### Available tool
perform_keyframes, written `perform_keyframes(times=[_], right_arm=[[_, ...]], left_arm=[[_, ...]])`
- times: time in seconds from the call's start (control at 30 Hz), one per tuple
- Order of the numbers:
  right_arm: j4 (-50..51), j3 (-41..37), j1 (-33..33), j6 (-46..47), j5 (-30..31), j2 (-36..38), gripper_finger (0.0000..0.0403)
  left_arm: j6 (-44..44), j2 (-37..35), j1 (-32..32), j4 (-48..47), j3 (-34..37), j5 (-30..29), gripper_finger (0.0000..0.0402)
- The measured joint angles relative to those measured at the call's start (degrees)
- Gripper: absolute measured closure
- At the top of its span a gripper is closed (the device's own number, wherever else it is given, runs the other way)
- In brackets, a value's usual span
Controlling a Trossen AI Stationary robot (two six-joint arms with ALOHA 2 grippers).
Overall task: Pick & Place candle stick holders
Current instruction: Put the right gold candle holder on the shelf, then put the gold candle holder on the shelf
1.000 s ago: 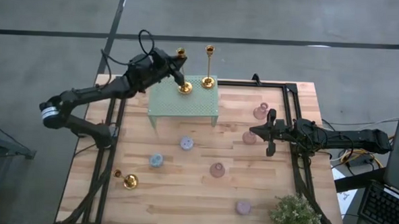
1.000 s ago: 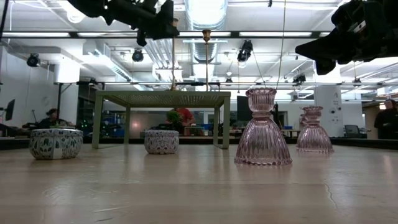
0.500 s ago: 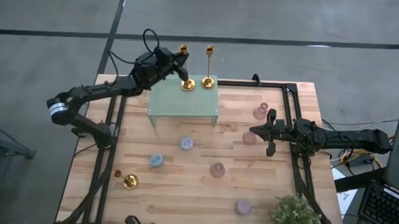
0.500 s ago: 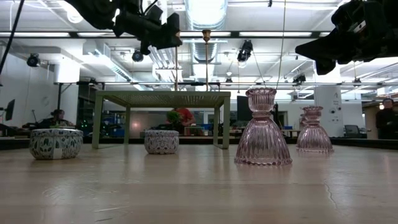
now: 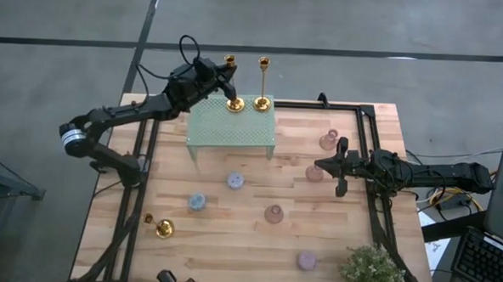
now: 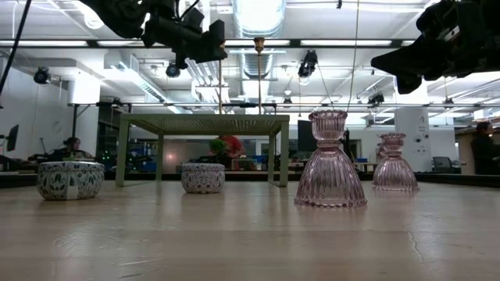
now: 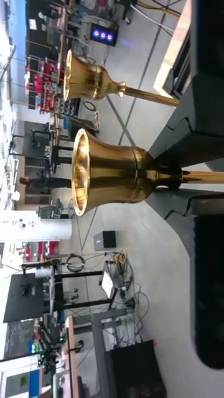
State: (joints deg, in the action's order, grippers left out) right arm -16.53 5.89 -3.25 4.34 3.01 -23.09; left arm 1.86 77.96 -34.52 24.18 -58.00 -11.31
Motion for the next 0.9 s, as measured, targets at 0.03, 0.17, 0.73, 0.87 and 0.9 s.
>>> perform_keyframes(times=[0.03,0.17,0.73,0.87,0.9], right_arm=[[0.0,0.0,0.0,0.0,0.0,0.0,0.0394],[0.0,0.0,0.0,0.0,0.0,0.0,0.0394],[0.0,0.0,0.0,0.0,0.0,0.0,0.0394],[0.0,0.0,0.0,0.1,0.0,0.0,0.0394],[0.0,0.0,0.0,0.0,0.0,0.0,0.0394]], left_arm=[[-0.3,-0.1,0.0,-0.1,0.0,0.0,0.0348],[-0.3,-0.1,0.0,0.0,0.0,-0.1,0.0347],[-2.4,0.4,0.0,-5.1,0.3,3.3,0.0325],[-3.2,0.4,0.0,-8.3,0.3,3.4,0.0286],[-3.2,0.2,0.0,-9.2,0.3,3.3,0.0275]])
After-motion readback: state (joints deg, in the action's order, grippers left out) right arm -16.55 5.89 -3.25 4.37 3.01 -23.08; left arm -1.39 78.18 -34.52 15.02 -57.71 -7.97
